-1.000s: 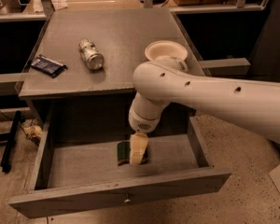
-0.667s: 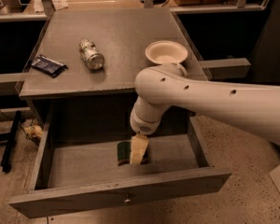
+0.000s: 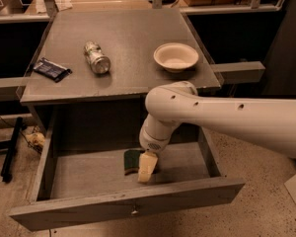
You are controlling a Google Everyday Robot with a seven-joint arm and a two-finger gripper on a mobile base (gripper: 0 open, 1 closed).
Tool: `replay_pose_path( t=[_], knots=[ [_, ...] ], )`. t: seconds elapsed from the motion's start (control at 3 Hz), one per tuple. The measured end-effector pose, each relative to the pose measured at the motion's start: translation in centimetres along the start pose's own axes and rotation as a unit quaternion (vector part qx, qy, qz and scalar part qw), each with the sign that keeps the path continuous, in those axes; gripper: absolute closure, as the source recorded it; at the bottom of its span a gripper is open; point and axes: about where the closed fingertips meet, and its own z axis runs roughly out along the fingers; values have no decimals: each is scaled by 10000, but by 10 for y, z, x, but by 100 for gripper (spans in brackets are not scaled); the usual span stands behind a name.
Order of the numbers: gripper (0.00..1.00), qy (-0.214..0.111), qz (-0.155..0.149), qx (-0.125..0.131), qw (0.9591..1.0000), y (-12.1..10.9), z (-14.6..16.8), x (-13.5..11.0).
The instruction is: Pick sponge from top drawer and place on counter
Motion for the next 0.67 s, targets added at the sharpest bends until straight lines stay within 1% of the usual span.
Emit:
replay_pose_path(
  t=[0.67],
  knots=[
    [0,-210,-133,-43,9997,-8,6,-15]
  ],
)
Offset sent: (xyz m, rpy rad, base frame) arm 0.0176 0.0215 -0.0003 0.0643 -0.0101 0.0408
